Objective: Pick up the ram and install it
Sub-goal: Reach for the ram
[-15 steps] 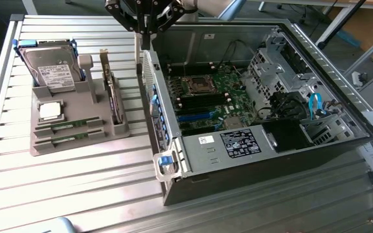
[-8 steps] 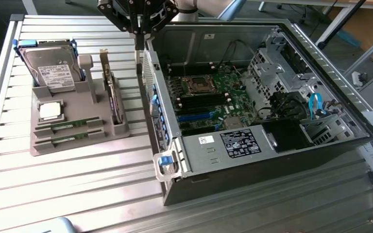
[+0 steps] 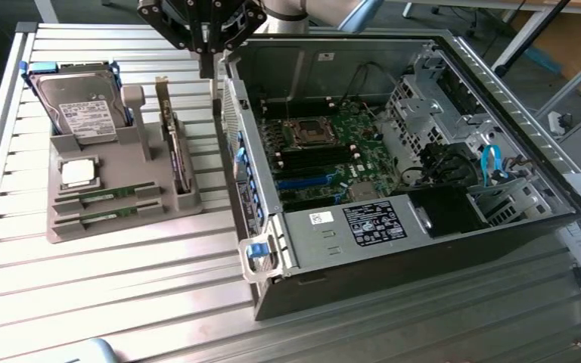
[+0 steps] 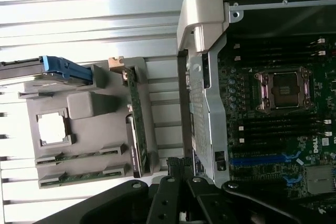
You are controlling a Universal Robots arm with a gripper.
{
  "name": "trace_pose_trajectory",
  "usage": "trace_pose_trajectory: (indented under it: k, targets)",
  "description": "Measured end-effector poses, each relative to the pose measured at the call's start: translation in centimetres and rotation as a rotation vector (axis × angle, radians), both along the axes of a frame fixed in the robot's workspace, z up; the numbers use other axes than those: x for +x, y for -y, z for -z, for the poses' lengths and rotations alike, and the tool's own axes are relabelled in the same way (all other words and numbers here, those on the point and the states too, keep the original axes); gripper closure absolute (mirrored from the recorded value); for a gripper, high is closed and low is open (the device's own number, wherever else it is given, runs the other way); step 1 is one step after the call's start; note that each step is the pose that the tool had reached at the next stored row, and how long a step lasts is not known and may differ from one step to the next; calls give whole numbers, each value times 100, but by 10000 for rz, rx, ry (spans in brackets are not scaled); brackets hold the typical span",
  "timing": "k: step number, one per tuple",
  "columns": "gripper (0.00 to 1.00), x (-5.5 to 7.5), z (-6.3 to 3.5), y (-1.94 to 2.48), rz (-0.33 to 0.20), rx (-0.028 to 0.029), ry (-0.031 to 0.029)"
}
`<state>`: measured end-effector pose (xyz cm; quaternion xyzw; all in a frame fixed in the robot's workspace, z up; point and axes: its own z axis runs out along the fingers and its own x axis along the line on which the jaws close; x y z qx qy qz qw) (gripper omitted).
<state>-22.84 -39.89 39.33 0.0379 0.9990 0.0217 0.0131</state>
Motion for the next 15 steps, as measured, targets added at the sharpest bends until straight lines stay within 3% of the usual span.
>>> trace_pose_trajectory:
  k: [15]
  targets:
    - [89,-255,0,0,-1,0,0]
